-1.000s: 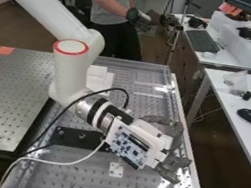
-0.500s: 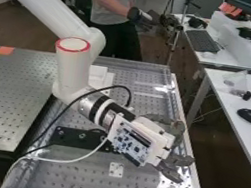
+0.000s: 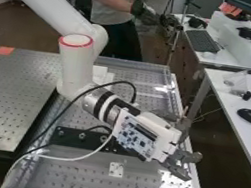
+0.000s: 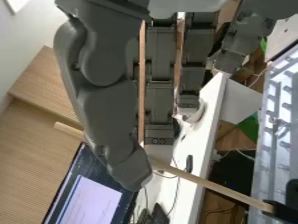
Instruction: Grab the chopstick and place it in the clear container
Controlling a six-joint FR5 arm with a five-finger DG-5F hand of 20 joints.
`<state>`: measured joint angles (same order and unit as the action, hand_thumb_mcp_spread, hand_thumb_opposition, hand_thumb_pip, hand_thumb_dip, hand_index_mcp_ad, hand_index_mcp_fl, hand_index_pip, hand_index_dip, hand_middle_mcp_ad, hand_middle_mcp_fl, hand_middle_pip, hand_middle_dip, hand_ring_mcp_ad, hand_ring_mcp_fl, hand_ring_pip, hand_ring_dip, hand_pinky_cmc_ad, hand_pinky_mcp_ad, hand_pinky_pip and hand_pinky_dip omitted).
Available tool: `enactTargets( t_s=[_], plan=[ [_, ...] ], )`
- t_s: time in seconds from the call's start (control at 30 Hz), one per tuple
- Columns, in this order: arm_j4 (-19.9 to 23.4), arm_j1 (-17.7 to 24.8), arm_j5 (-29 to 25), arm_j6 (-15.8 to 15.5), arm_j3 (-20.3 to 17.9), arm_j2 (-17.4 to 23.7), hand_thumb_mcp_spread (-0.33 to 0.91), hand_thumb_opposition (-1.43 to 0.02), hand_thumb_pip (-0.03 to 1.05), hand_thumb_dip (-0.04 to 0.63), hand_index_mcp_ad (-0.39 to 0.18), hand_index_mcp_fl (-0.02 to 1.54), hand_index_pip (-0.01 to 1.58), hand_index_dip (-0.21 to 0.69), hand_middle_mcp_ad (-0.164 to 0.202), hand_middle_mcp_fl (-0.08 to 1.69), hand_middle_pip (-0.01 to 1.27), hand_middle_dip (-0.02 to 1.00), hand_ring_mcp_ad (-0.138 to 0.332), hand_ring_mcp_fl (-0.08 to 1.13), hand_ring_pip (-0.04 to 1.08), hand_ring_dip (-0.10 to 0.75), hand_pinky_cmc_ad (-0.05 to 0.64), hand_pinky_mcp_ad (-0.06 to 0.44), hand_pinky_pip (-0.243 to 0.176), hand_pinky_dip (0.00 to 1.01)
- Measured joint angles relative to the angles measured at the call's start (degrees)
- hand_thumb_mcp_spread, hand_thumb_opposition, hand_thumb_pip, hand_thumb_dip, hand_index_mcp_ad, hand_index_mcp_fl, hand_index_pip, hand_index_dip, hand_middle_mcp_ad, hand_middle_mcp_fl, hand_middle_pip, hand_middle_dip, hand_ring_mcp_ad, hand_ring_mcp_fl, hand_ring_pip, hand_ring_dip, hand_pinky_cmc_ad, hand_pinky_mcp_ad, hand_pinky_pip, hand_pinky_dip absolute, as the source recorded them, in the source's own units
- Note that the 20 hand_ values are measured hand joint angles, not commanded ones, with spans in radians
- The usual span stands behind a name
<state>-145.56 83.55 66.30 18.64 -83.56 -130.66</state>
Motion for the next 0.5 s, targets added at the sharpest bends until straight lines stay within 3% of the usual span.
enactTargets(
  t_s=[0.23,0.5],
  plan=[
    [-0.8,0.0,0.0,-5.3,0.8,3.3,0.80,-1.08,0.39,0.272,-0.038,1.41,0.08,0.545,0.019,1.42,0.11,0.67,0.068,0.58,0.11,0.414,0.367,0.232,0.000,0.16],
    [-1.6,0.5,-1.3,-8.3,-0.1,7.5,0.80,-1.08,0.39,0.272,-0.038,1.42,0.06,0.543,0.019,1.42,0.11,0.65,0.066,0.60,0.11,0.414,0.367,0.234,0.000,0.16]
  ],
)
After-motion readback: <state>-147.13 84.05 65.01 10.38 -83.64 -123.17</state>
